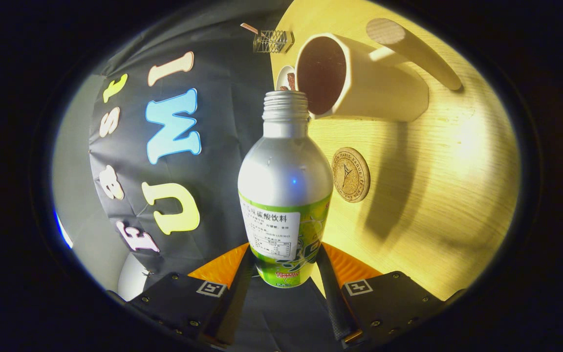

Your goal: Take the bottle from table, then pour the juice into the cup, finally place the bottle on the coaster

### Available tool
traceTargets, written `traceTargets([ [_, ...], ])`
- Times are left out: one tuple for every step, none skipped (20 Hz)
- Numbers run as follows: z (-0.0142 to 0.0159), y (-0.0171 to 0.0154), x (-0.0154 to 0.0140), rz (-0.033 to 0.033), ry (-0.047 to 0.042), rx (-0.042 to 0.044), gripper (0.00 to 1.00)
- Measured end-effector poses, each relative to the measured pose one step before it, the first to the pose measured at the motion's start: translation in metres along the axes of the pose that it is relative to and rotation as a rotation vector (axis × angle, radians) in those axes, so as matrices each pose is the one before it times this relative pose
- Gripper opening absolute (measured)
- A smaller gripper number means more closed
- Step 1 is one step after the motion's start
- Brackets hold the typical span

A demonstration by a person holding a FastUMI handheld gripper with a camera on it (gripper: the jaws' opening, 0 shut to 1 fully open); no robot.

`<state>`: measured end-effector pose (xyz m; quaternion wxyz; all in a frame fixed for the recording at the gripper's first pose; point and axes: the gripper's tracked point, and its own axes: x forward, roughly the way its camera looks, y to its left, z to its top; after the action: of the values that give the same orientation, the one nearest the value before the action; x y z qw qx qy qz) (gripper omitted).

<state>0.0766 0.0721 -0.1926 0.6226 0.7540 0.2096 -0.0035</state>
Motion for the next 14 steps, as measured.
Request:
traceTargets([
  [-0.00082, -0.00053, -0.00004, -0.00503, 0.00046, 0.00687, 0.73],
  [0.0017, 0.00068, -0.00016, -0.00145, -0.00504, 0.00981, 0.73],
  [0.00096, 0.0016, 0.00052, 0.00053, -0.00187, 0.01193, 0.73],
  [0.00039, 0.00005, 0.00049, -0.00124, -0.00188, 0.00849, 0.73],
  [0.00051, 0.00081, 0.00214, -0.00069, 0.00241, 0.00508, 0.73],
  [0.00077, -0.00015, 0.00049, -0.00242, 0.00057, 0.00235, 0.73],
  [-0.00113, -0.0003, -0.0003, -0.00366, 0.0051, 0.00193, 0.73],
  [0.00041, -0.00075, -0.00084, -0.00239, 0.0011, 0.00386, 0.73],
  [0.00061, 0.00043, 0.00044, 0.0002, -0.00013, 0.00399, 0.73],
  [-0.00044, -0.00087, -0.00115, -0.00141, 0.00312, 0.00593, 0.73],
  [-0.00091, -0.00031, 0.0004, -0.00196, 0.00205, 0.00517, 0.73],
  [-0.00025, 0.00002, 0.00005, 0.00004, 0.00364, 0.00605, 0.73],
  [-0.00133, 0.00069, 0.00008, -0.00067, 0.00309, 0.00588, 0.73],
  [-0.00012, 0.00041, -0.00097, 0.00185, 0.00194, 0.00711, 0.73],
])
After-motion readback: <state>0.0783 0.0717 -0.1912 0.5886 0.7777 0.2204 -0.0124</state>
